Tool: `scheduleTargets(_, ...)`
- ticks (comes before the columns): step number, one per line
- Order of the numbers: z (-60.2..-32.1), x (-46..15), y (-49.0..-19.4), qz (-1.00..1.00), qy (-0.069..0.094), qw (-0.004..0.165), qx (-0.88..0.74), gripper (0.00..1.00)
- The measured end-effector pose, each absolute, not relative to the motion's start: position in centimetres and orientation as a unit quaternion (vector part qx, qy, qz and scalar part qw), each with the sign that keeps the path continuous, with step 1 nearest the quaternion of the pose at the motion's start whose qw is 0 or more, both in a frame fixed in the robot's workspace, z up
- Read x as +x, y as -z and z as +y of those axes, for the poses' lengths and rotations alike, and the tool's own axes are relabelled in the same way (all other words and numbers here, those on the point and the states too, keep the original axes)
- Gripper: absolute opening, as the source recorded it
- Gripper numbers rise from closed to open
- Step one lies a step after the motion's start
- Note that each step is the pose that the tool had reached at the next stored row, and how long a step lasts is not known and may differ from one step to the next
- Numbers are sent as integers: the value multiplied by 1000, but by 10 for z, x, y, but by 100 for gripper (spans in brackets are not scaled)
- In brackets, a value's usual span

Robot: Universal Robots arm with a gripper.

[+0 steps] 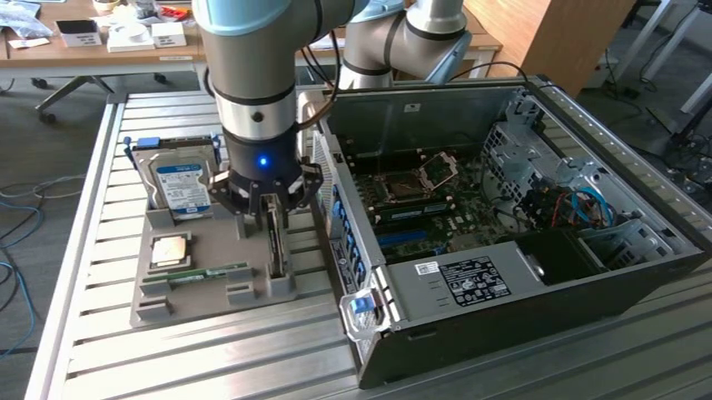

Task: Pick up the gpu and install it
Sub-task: 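Pick up the gpu and move the gpu toward the slot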

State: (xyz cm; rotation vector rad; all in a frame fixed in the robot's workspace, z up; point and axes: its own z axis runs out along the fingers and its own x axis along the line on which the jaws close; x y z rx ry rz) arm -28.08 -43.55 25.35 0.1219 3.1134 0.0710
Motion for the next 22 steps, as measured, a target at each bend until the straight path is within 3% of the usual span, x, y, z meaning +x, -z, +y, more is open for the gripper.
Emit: scheduleTargets(22, -435, -281, -239, 999, -23, 13, 39, 42)
